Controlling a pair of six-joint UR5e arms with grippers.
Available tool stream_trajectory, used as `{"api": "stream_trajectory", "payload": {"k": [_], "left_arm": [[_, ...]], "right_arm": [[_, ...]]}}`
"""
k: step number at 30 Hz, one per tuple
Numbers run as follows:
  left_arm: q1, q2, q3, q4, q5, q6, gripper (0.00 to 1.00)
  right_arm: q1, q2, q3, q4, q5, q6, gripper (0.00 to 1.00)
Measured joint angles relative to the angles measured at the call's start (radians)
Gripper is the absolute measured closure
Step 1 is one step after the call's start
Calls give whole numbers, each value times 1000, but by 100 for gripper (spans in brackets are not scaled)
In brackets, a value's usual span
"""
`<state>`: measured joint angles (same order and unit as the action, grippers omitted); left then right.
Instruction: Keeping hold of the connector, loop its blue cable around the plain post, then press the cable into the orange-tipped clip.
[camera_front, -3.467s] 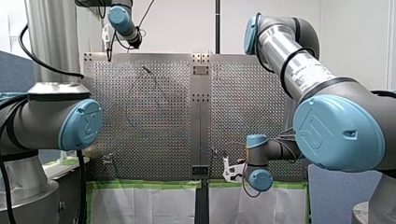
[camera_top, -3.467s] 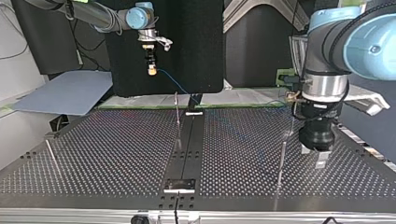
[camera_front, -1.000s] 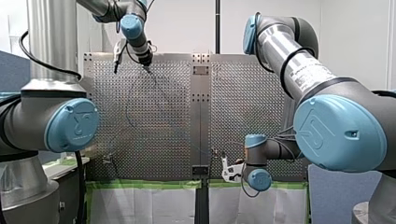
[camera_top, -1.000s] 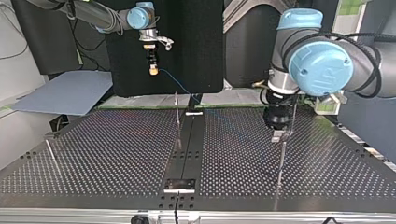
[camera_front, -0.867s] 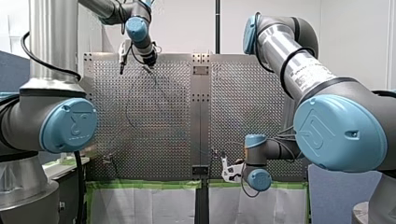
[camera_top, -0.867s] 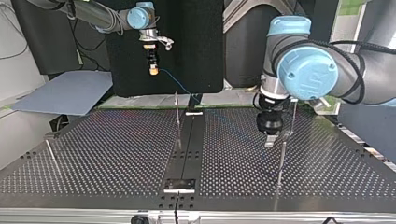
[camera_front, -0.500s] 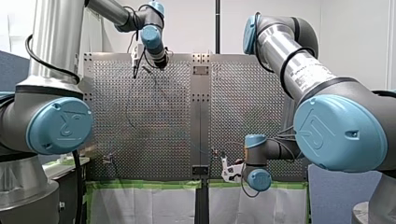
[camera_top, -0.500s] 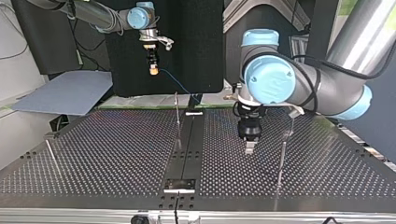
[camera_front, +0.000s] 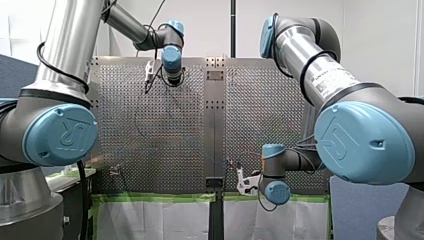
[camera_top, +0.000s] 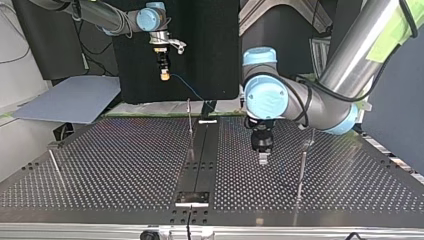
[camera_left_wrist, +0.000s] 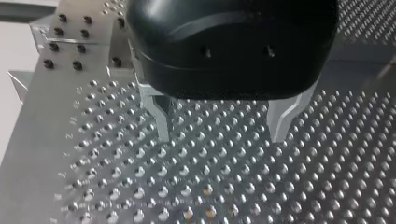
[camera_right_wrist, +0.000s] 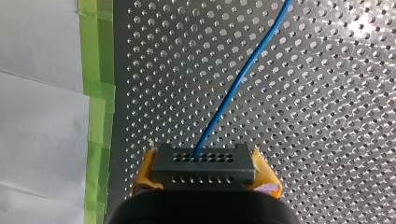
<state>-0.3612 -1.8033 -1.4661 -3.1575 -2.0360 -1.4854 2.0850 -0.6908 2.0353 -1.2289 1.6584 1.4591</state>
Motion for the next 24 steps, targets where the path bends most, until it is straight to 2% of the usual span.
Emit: {"api": "stream_trajectory", "payload": {"k": [9, 12, 18, 24], "left_arm": [[9, -17, 1, 42, -80, 78, 1], [10, -28, 5, 49, -93, 99, 1], [6, -65, 24, 54, -65, 118, 1], [16, -77, 35, 59, -3, 97, 1]], "right_arm": [[0, 0, 0, 1, -1, 0, 100], [2, 0, 0, 2, 0, -1, 100], [5, 0, 0, 3, 0, -1, 100], [6, 0, 0, 3, 0, 0, 100]]}}
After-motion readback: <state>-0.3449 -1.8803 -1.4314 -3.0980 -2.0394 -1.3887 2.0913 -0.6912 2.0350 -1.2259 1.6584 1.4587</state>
